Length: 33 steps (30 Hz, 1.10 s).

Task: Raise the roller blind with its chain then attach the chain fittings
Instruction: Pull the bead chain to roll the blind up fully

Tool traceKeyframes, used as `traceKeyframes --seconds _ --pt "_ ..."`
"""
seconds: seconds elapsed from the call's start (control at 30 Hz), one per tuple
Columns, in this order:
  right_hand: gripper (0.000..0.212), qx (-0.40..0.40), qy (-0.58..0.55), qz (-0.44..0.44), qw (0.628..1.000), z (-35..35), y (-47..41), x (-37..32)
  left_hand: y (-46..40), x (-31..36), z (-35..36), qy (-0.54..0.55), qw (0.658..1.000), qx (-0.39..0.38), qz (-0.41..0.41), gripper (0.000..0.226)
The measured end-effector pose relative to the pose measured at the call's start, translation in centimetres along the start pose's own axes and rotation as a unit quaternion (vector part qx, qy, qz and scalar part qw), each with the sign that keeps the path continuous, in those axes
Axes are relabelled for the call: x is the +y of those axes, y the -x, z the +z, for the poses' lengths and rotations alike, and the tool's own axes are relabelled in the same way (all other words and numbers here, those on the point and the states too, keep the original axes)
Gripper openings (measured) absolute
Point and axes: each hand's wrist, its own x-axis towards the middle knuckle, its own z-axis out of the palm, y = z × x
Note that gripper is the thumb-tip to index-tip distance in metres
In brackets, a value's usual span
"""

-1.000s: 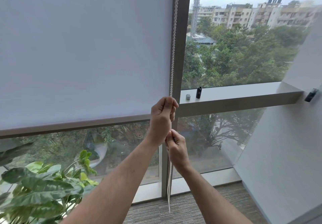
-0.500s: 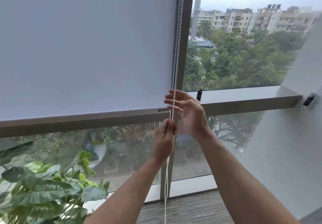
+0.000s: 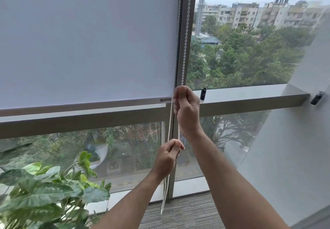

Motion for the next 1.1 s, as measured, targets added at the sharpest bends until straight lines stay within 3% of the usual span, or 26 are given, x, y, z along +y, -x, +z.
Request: traceKeyframes --seconds 0.2,0.33,0.43,0.63,0.97,1.1 --pt "0.036 0.001 0.062 0.028 0.998 -1.4 3.1 3.0 -1.5 -0.4 -2.2 -0.111 0.992 -0.048 0.022 0.031" --pt "0.034 0.003 0.075 0.055 0.996 -2.6 5.1 5.2 -3.4 1.5 -3.5 -0.046 0.999 0.017 -0.003 0.046" --pt "0.036 -0.006 0.055 0.075 0.996 -2.8 6.1 6.2 -4.7 5.4 -3.1 0.01 0.997 0.054 0.053 0.043" --pt "0.038 -0.011 0.115 0.102 0.988 -2.7 8.6 8.4 -6.5 13.0 -1.4 0.112 0.981 0.017 0.159 0.03" --pt "0.037 -0.074 0.072 0.161 0.982 -3.5 9.3 8.2 -6.2 13.0 0.0 0.121 0.977 0.069 0.16 0.035" --pt "0.054 -0.081 0.117 0.188 0.972 -4.4 8.0 7.5 -5.8 11.9 -0.2 0.081 0.981 0.082 0.157 0.034"
